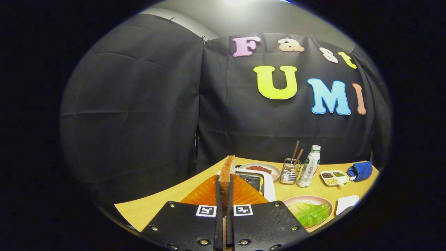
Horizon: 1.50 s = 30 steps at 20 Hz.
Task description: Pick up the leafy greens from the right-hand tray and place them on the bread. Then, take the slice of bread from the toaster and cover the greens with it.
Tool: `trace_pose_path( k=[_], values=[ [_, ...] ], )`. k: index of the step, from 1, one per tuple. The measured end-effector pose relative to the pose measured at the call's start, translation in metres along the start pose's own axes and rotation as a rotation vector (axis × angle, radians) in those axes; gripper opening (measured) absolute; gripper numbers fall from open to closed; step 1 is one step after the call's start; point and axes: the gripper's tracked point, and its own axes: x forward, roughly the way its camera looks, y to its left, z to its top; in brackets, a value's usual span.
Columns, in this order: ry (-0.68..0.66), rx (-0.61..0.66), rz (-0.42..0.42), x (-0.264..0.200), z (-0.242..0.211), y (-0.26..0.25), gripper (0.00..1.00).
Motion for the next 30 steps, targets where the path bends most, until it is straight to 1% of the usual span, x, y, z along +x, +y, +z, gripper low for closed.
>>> trace_pose_path(
  k=[5,7,10,15,18,21,26,30],
  values=[
    [-0.068,0.013,0.016,-0.018,0.036,-0.004,0.04],
    [-0.086,0.018,0.010,-0.024,0.049,-0.009,0.04],
    [-0.095,-0.001,-0.017,-0.028,0.057,-0.028,0.04],
    [-0.082,0.016,0.004,-0.043,0.061,-0.043,0.04],
    [-0.064,0.018,-0.004,-0.047,0.053,-0.060,0.04],
    [-0.049,0.022,-0.043,-0.049,0.047,-0.085,0.04],
    [-0.012,0.014,-0.096,-0.056,0.022,-0.120,0.04],
    [0.018,0.046,-0.124,-0.059,0.002,-0.142,0.04]
  ],
)
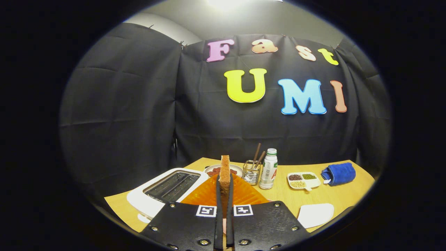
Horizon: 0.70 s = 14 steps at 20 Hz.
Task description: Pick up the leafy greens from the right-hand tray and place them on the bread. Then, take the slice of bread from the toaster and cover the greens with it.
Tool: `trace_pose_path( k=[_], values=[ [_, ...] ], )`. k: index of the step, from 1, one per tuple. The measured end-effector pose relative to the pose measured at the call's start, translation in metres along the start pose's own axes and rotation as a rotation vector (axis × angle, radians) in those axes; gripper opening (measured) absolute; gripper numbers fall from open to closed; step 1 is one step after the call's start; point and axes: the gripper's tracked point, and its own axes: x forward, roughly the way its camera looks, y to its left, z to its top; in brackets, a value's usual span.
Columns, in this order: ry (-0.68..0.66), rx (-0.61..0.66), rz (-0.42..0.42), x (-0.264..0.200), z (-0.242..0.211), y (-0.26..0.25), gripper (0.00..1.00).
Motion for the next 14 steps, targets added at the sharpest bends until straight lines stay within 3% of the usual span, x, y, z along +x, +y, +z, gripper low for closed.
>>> trace_pose_path(
  k=[14],
  values=[
    [0.115,0.063,-0.007,0.025,-0.079,-0.028,0.04]
  ],
)
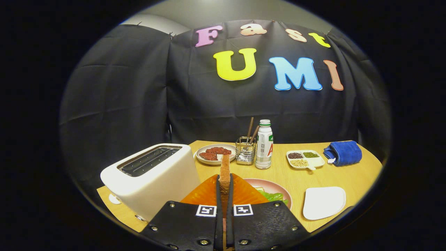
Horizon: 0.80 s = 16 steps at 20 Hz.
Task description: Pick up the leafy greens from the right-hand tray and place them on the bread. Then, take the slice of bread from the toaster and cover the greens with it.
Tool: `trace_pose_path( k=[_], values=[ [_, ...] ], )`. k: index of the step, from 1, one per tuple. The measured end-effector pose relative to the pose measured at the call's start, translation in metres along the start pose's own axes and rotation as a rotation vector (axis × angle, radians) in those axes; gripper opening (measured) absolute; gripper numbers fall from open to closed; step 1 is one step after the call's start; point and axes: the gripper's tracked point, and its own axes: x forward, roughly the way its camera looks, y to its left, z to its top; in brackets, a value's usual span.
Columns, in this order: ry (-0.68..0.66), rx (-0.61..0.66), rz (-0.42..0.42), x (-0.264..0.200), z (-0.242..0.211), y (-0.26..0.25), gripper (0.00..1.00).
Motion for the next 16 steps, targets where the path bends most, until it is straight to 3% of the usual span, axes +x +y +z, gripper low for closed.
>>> trace_pose_path(
  k=[8,16],
  values=[
    [0.013,0.061,0.008,0.008,-0.019,-0.011,0.04],
    [0.045,-0.010,-0.035,0.011,-0.025,-0.031,0.10]
  ],
)
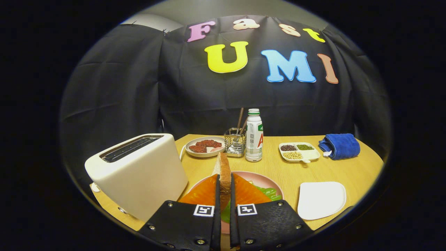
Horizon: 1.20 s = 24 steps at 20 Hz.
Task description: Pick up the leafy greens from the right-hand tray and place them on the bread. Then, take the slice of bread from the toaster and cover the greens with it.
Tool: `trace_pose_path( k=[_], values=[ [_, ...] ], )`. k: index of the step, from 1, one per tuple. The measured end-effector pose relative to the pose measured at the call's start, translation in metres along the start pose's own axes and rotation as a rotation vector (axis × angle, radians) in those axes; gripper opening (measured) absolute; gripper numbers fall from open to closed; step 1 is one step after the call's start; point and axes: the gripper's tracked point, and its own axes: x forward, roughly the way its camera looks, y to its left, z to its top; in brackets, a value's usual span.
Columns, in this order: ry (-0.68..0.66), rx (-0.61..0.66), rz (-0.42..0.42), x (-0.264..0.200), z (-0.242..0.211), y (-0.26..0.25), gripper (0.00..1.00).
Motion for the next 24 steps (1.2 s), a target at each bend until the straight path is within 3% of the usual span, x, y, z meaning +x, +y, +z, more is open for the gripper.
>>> trace_pose_path(
  k=[4,8,19,20,24],
  values=[
    [0.014,-0.040,-0.026,0.003,-0.003,-0.008,0.14],
    [0.045,-0.061,-0.055,0.007,-0.014,-0.026,0.25],
    [0.073,-0.055,-0.067,0.008,-0.025,-0.044,0.33],
    [0.071,-0.071,-0.081,0.009,-0.025,-0.048,0.41],
    [0.045,-0.067,-0.089,0.005,-0.020,-0.058,0.43]
  ],
)
